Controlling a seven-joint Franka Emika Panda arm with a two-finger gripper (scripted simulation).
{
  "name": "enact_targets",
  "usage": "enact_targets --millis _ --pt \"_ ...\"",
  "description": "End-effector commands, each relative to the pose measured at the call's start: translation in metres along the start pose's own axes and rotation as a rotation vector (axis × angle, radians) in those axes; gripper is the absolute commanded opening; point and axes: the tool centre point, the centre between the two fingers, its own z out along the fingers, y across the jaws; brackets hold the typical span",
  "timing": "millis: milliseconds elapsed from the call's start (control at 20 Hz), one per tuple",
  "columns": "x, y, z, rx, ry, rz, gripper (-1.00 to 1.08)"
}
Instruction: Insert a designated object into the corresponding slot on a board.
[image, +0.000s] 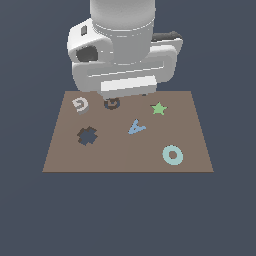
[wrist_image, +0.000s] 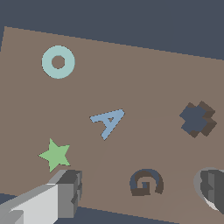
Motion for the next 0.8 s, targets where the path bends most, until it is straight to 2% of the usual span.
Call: enact_targets --millis 0,750 --pt "-0.01 0.011 0.009 0.0 -0.002 -0.032 1.0" --pt "-0.068 0.101 0.073 -0.003 -0.011 -0.274 1.0"
